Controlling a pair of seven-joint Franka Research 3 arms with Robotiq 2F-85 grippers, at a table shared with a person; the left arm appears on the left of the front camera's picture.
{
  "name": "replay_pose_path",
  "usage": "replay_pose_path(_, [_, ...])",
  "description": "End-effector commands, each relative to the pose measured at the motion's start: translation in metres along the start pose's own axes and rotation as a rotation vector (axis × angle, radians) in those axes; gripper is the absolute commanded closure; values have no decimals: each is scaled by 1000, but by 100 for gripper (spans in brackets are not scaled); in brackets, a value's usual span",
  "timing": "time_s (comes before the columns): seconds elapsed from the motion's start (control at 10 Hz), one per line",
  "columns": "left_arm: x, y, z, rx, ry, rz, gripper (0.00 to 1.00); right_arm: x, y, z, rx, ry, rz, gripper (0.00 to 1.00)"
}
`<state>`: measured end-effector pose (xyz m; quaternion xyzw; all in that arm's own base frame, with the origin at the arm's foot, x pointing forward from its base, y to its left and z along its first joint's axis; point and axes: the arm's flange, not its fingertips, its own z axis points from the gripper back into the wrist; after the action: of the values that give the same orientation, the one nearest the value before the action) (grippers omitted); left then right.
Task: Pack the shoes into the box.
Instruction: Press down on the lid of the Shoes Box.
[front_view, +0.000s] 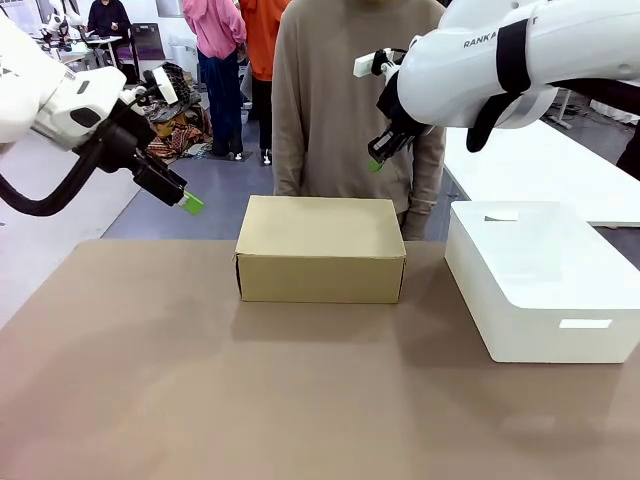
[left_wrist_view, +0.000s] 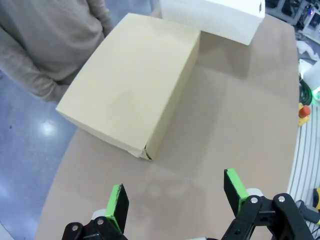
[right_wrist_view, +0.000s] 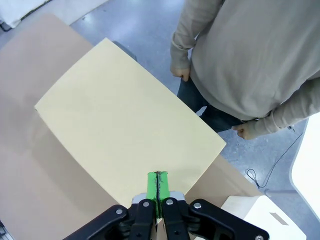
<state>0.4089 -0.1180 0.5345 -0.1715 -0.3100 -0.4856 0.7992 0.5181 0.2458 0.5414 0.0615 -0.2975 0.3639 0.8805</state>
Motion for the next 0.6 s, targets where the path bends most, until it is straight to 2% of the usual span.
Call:
replay_pose_path(0.0, [0, 3, 1, -7, 16, 18, 0, 0, -2, 4, 5, -10, 5, 100])
replay_pose_path(0.3, [-1, 1, -1, -4, 1, 8, 0, 0, 0, 0, 0, 0, 0, 100])
replay_pose_path(0.5, [-6, 1, 1, 2, -16, 50, 0, 20, 1, -22, 29, 20, -58, 100])
